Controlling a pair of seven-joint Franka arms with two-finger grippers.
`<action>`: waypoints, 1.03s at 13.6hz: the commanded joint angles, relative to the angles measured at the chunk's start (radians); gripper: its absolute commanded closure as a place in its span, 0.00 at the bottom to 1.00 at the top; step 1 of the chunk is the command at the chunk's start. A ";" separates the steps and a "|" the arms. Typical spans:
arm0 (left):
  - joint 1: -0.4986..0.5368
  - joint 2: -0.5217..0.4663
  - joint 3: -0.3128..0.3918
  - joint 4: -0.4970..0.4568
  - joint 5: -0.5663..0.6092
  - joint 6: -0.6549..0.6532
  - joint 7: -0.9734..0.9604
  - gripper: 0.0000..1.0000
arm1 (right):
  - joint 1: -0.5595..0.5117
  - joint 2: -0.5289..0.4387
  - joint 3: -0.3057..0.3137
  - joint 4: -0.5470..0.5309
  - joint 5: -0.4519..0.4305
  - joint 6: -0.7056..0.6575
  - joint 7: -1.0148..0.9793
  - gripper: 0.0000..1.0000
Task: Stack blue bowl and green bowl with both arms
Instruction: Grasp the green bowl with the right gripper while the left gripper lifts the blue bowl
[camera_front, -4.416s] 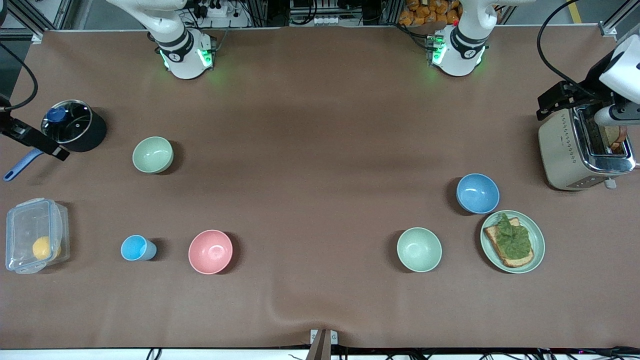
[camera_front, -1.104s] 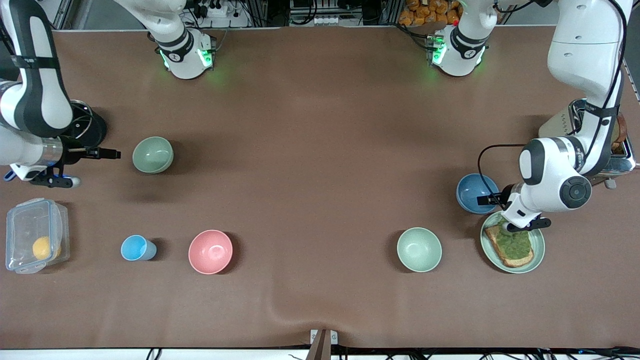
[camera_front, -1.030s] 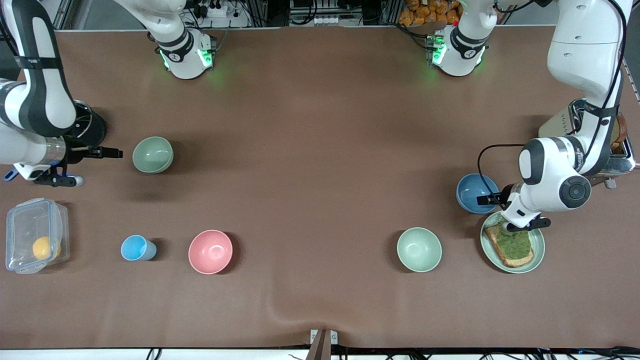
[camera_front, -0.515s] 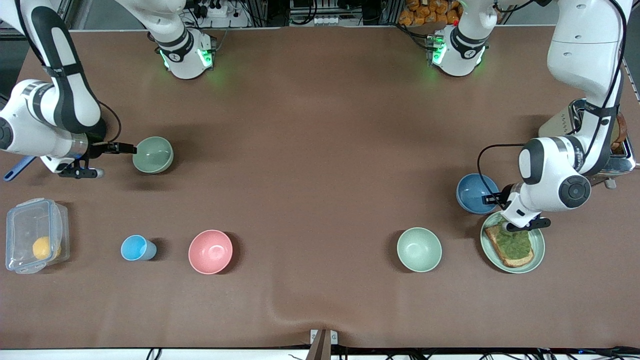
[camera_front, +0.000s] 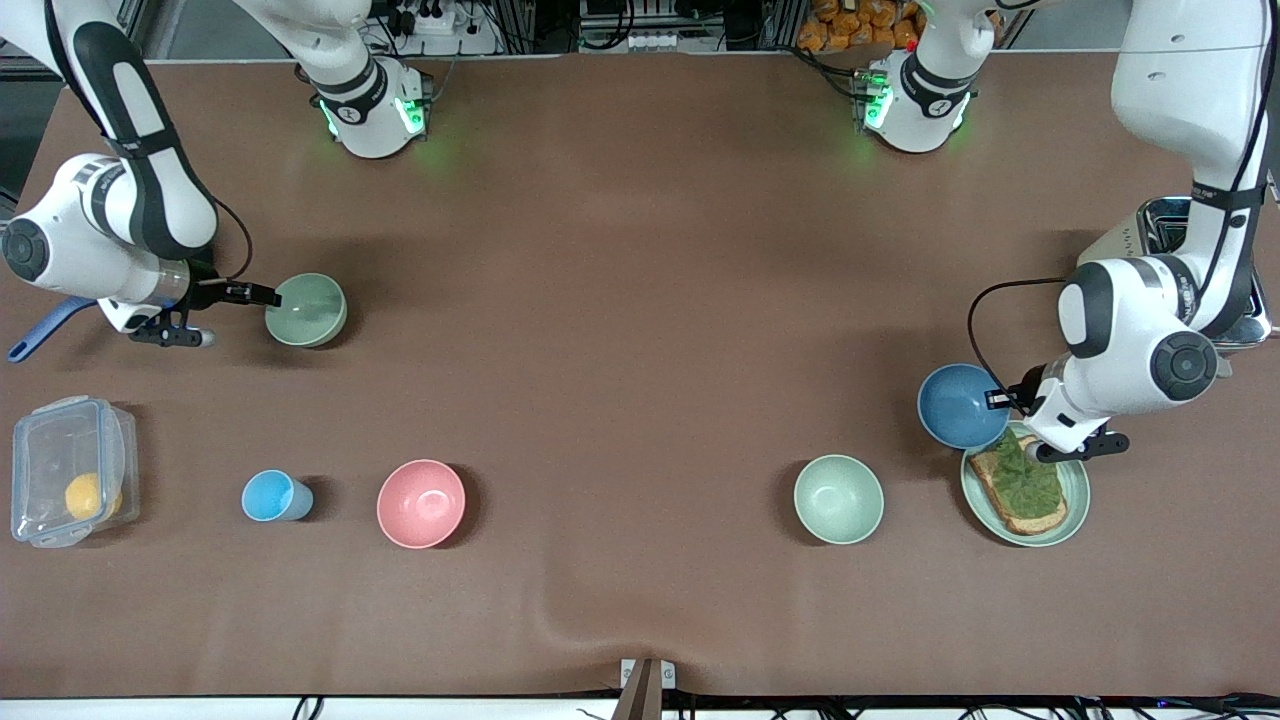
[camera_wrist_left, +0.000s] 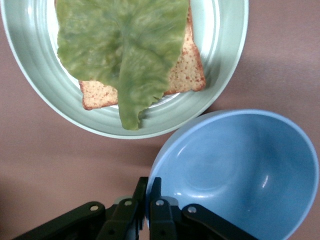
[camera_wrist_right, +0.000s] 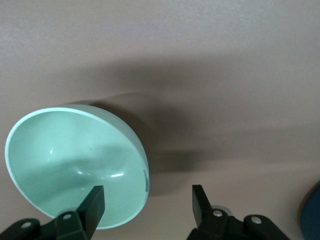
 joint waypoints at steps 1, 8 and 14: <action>0.013 -0.063 -0.022 -0.046 -0.021 0.006 0.011 1.00 | -0.031 -0.006 0.017 -0.032 0.040 0.026 -0.018 0.42; 0.011 -0.120 -0.137 -0.041 -0.133 -0.003 -0.117 1.00 | -0.031 0.005 0.019 -0.116 0.063 0.175 -0.018 0.92; 0.011 -0.152 -0.176 -0.043 -0.183 -0.015 -0.163 1.00 | -0.003 -0.084 0.025 -0.037 0.141 -0.144 -0.001 1.00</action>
